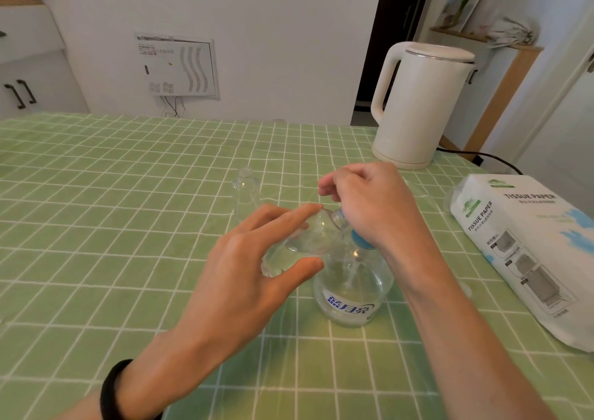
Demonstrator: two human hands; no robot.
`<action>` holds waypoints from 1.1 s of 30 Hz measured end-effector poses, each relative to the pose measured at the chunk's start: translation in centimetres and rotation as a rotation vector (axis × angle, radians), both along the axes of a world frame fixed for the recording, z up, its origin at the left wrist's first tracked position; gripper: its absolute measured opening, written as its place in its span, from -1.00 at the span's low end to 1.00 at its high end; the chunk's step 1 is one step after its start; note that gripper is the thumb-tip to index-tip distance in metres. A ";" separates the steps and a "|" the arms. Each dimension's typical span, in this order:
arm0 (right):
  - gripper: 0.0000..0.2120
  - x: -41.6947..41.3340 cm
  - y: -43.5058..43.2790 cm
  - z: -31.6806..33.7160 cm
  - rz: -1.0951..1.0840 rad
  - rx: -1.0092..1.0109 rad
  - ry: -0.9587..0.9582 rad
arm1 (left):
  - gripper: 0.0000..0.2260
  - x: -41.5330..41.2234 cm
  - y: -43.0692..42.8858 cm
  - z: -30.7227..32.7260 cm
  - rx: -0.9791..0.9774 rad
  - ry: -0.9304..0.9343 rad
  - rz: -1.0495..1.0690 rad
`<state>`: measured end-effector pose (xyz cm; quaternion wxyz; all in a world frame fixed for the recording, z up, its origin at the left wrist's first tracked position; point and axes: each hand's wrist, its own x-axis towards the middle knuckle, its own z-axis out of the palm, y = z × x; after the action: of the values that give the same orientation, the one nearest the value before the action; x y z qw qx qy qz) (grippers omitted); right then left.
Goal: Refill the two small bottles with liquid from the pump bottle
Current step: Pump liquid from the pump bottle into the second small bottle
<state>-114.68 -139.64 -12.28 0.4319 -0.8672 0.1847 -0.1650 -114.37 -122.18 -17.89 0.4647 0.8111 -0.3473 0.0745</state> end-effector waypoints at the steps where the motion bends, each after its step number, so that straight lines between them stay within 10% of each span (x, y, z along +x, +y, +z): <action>1: -0.67 0.0 0.0 0.1 0.003 -0.010 -0.005 | -0.47 0.0 0.0 0.0 -0.005 -0.001 -0.001; 33: -0.69 0.4 -0.4 0.0 0.017 0.001 0.038 | -0.47 0.2 0.0 -0.1 0.010 -0.001 0.006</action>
<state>-114.25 -140.04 -12.33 0.4304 -0.8715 0.1855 -0.1446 -114.15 -122.17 -17.99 0.4600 0.8145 -0.3455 0.0747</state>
